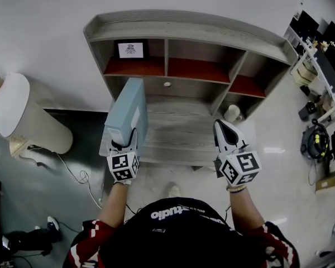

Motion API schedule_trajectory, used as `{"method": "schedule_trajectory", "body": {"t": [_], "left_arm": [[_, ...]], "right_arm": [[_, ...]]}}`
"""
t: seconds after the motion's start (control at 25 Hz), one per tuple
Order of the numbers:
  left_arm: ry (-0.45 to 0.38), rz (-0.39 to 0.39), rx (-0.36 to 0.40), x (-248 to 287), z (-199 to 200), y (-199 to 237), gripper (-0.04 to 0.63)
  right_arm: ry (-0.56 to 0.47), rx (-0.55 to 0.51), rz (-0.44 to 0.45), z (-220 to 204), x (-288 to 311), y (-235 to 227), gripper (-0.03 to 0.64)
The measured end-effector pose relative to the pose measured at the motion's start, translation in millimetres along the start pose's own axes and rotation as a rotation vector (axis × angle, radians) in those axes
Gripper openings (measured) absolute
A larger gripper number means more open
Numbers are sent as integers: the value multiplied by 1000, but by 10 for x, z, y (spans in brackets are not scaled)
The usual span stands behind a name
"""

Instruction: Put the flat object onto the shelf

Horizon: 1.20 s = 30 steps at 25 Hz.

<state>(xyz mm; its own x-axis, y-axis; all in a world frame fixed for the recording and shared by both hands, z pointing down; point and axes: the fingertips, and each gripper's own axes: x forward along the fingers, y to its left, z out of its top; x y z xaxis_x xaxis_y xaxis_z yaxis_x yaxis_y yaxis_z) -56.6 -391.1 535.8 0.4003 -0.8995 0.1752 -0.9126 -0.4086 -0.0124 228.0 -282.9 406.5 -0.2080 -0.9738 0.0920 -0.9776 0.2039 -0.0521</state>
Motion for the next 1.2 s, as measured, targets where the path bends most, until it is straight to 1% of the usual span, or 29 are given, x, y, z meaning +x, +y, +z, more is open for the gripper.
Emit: {"method": "schedule_trajectory", "body": {"t": [0.28,0.6,0.8,1.2], "left_arm": [[49,22,1,344,-265,9,264],[84,38,-4,659,-492,37,265],[101,42,19,812,-573,10,265],[82,55,55,1061,-638,-20,270]], "right_arm": [[25,2,10,-69,214,-103,-8],[46,6,13,-144,382,-200,-8],[53,13,4,-169,417,-261,-8],[63,29,-14,-254,421,-357,-8]]}}
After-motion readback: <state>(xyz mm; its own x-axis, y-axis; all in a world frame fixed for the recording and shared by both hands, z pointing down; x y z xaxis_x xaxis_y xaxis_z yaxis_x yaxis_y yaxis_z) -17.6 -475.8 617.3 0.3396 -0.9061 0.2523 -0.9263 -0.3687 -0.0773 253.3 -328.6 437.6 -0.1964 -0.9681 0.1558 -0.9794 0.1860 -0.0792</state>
